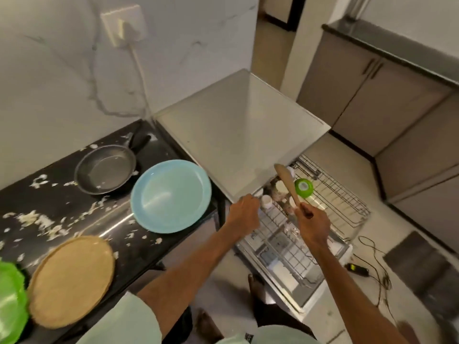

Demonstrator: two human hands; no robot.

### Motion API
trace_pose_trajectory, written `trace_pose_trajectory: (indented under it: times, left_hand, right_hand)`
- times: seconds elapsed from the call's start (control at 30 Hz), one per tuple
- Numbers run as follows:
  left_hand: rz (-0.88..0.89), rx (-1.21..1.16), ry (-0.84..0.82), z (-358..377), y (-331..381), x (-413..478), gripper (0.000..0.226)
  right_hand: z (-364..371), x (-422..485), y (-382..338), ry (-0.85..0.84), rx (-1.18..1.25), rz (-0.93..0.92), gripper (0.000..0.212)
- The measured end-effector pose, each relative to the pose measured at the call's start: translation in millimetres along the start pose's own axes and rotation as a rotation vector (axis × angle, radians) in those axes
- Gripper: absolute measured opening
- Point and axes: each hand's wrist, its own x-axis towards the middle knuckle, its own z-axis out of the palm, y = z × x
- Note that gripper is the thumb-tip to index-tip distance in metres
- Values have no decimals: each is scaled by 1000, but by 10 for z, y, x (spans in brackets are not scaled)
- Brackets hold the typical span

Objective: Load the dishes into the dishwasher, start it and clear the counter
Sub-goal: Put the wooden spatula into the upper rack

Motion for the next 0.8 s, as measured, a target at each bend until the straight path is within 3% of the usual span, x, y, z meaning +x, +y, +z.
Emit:
trace_pose_trajectory:
  times: [0.17, 0.4, 0.57, 0.8]
  left_hand:
    - [17, 45, -154, 368, 459, 649, 34]
    - [-48, 89, -334, 894, 866, 1346, 37]
    - [-12, 161, -351, 1304, 1007, 1665, 36]
    - [66, 185, -289, 1883, 1090, 2215, 41]
  right_hand:
    - [-179, 625, 1026, -16, -53, 229, 12]
    - [-327, 1261, 2217, -139, -221, 316, 11]
    - [-332, 1607, 2955, -119, -264, 417, 12]
    - [-85, 2115, 3096, -72, -249, 284, 15]
